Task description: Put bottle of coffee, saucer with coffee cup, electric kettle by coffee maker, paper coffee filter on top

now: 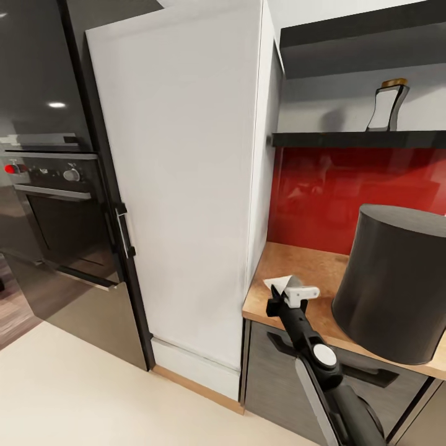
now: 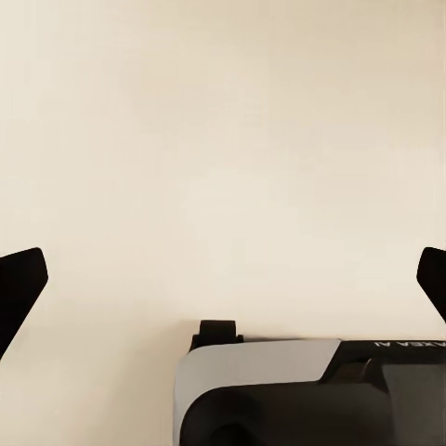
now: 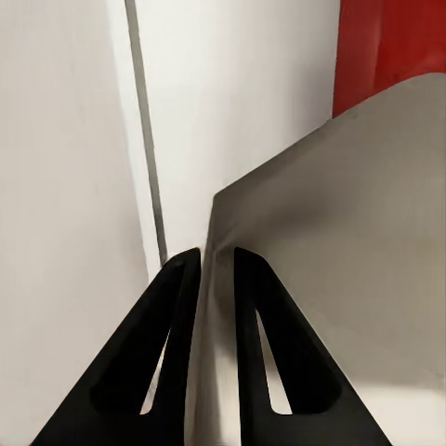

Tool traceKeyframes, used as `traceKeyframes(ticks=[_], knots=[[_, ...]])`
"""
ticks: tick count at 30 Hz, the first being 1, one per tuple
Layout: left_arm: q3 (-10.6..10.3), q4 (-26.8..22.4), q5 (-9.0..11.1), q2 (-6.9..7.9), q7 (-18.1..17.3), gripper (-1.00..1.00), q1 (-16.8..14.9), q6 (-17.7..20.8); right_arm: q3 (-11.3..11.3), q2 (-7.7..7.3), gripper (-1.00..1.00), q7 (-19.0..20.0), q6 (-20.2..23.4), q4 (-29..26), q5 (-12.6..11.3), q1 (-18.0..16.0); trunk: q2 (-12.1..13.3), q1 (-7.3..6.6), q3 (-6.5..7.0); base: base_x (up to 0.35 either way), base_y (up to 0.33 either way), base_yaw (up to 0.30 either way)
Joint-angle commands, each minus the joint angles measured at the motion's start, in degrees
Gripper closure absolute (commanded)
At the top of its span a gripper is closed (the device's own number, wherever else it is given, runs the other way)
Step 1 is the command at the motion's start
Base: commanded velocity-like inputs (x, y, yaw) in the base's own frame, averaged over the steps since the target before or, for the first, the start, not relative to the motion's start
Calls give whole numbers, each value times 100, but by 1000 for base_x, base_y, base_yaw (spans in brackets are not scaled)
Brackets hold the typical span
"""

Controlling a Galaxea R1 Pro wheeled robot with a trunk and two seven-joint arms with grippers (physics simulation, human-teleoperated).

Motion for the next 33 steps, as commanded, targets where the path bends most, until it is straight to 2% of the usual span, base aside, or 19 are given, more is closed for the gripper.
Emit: traceKeyframes(ticks=[1, 4, 9, 19, 33], knots=[[8, -9, 1, 0, -3, -100, 3, -7, 114, -4, 100, -35, 7, -6, -58, 9, -5, 1, -6, 0, 0, 0], [10, -9, 3, 0, -3, -100, 3, -7, 298, -7, 100, -43, -6, -11, -54, 25, -5, 1, -6, 0, 0, 0], [10, -11, 3, 0, -3, -100, 3, -7, 384, -8, 100, -48, -7, -13, -50, 31, -5, 1, -6, 0, 0, 0], [4, -5, 0, 0, -3, -100, 3, -7, 405, -8, 100, -55, -3, -13, -50, 33, -5, 1, -6, -73, 0, -12], [2, -6, 0, -8, -3, -100, 3, -7, 408, -8, 100, -55, -3, -13, -50, 33, -5, 1, -6, -84, -15, -218]])
